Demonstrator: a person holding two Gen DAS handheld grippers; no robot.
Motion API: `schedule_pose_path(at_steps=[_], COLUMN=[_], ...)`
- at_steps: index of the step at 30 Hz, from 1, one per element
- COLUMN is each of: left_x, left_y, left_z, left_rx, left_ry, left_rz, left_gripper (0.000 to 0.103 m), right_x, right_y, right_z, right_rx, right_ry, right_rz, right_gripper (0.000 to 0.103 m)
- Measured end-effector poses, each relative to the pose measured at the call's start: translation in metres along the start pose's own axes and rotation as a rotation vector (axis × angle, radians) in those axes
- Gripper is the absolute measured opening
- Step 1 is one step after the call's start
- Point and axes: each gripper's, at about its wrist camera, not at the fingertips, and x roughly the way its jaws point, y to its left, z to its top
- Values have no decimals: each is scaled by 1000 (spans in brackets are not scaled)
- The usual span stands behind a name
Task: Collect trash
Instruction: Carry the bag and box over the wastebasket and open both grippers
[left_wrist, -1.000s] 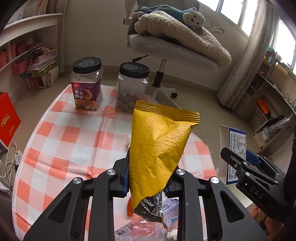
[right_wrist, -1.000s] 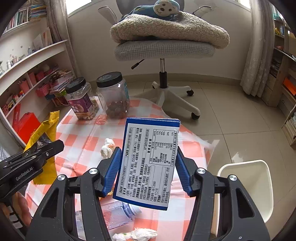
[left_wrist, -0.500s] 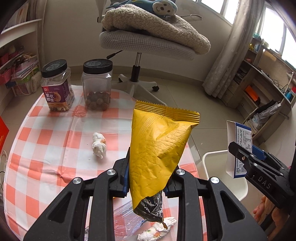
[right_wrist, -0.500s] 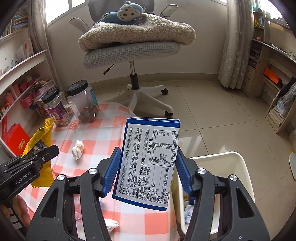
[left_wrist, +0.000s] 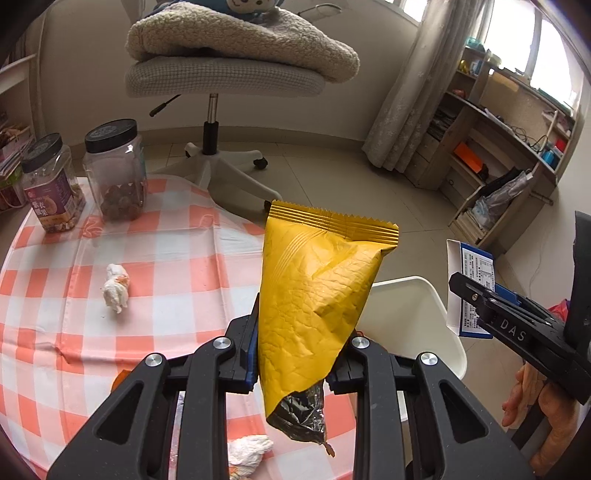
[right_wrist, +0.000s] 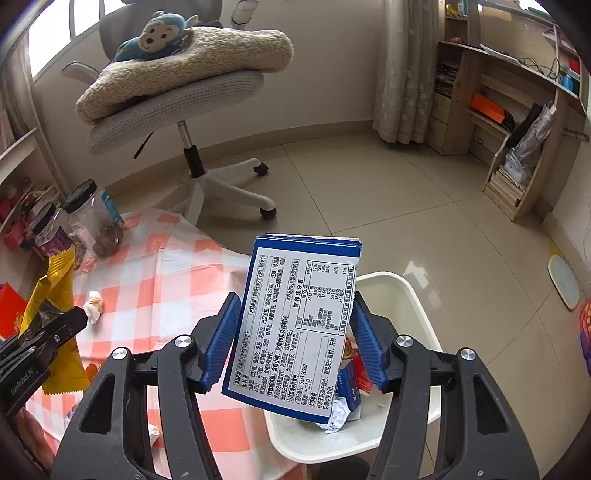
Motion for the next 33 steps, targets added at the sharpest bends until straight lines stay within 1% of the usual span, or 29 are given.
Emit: schedule_pose_path(at_steps=[3,5,8,13,16,20,21,22,24,27,30,33], left_x=[9,14,24,42,57,72,76,80,86,86,81,72], left_y=[-23,-38,-59,-91,-107,-129,-135,-140,-150,-158,-159,-150], left_z=[-1,-2,-4,-12,-17,-23,-23,-24,-25,-25,-23,-23], left_rx=[24,39,64,121,119,141,149,158,174,205,225,233], left_ry=[14,25,43,79,116,147,157,170,193,194,181,156], left_rz=[-31,-52,-78,-101,-126,-144,-154,-162,-182,-179,-176,-157], left_gripper=[27,27,27,28,28,28,30,39,46,58,60,61], right_x=[0,-3,-9,-17,-23,-30,-31,-33,-35,-38,-41,-45], right_y=[-21,-34,-52,-82,-96,-113,-116,-118,-121,-121,-116,-110], right_z=[1,1,3,5,6,8,8,8,9,8,8,7], right_rx=[50,75,108,171,207,254,262,269,277,283,268,251], right_ry=[12,2,-20,-45,-61,-84,-90,-96,-107,-118,-135,-155], right_rz=[-19,-39,-59,-82,-97,-105,-108,-112,-121,-125,-137,-146], right_gripper=[63,75,76,79,84,85,85,85,87,90,92,95])
